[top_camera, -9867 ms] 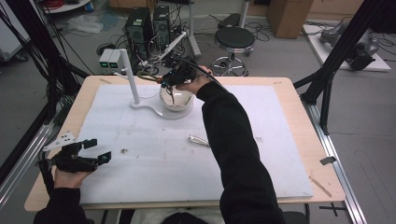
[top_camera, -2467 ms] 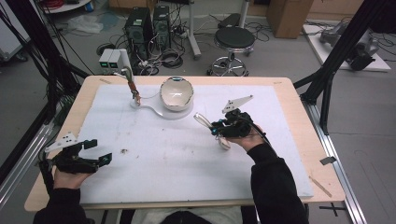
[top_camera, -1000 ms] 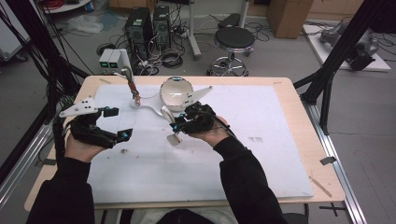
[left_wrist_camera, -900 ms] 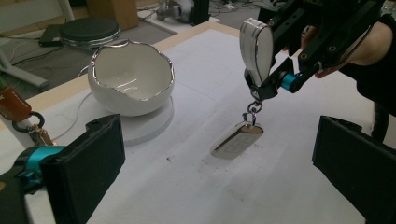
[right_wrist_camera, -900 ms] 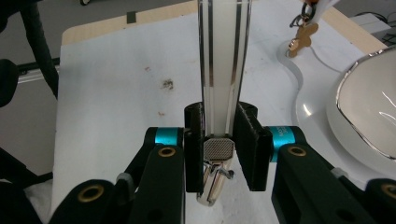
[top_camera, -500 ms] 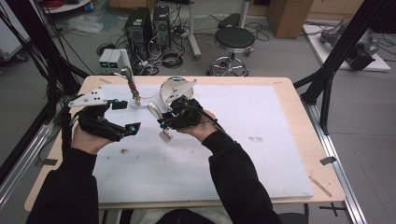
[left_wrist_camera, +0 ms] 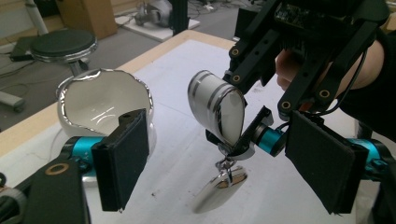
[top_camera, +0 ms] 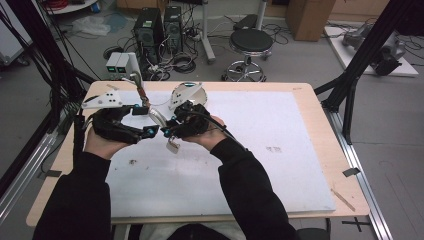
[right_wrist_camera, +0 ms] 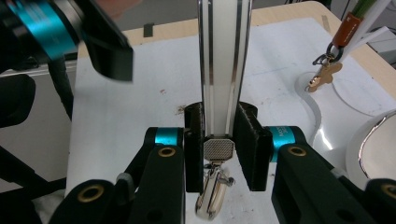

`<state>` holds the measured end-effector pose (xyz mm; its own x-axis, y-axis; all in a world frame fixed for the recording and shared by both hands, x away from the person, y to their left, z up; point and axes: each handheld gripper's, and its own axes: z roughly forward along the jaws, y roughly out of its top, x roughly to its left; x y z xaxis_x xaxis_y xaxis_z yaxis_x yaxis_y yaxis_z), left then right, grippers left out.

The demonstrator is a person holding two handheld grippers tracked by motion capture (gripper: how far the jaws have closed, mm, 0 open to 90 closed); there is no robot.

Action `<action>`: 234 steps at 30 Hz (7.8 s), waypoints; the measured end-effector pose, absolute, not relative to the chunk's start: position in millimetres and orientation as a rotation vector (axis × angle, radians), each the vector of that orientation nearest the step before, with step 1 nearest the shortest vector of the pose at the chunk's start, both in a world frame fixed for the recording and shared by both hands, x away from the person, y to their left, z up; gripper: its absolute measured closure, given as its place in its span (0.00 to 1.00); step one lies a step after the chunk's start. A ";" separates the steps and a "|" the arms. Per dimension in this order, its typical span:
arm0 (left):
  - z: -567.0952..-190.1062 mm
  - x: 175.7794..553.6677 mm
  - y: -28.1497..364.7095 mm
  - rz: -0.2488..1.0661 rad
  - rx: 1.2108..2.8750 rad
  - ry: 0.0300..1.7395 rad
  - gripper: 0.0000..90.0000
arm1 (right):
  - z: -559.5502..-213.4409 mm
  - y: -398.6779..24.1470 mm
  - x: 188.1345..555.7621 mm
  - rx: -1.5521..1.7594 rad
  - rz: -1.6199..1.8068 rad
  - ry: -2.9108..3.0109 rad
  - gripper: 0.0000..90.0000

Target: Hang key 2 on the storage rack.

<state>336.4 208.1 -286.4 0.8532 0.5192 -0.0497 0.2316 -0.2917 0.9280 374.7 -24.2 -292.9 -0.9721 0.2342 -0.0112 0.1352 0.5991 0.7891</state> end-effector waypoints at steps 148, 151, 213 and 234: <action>-222.4 482.5 329.3 0.758 1.748 1.144 0.83 | -429.1 -322.9 311.5 1.078 1.292 2.232 0.01; -224.8 485.7 328.8 0.775 1.755 1.163 0.83 | -429.4 -323.1 311.4 1.068 1.288 2.234 0.01; -249.1 496.1 307.2 0.443 1.852 1.186 0.07 | -428.8 -326.1 317.2 1.107 1.324 2.205 0.01; -274.7 443.9 323.9 0.517 1.729 1.154 0.03 | -429.3 -328.0 318.8 1.119 1.325 2.196 0.01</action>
<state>443.9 323.9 -274.7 0.4630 0.8731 -0.1529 0.4667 -0.0935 0.8795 318.8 -328.0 -429.3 -0.6310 0.7688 0.1036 0.4501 0.2541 0.8561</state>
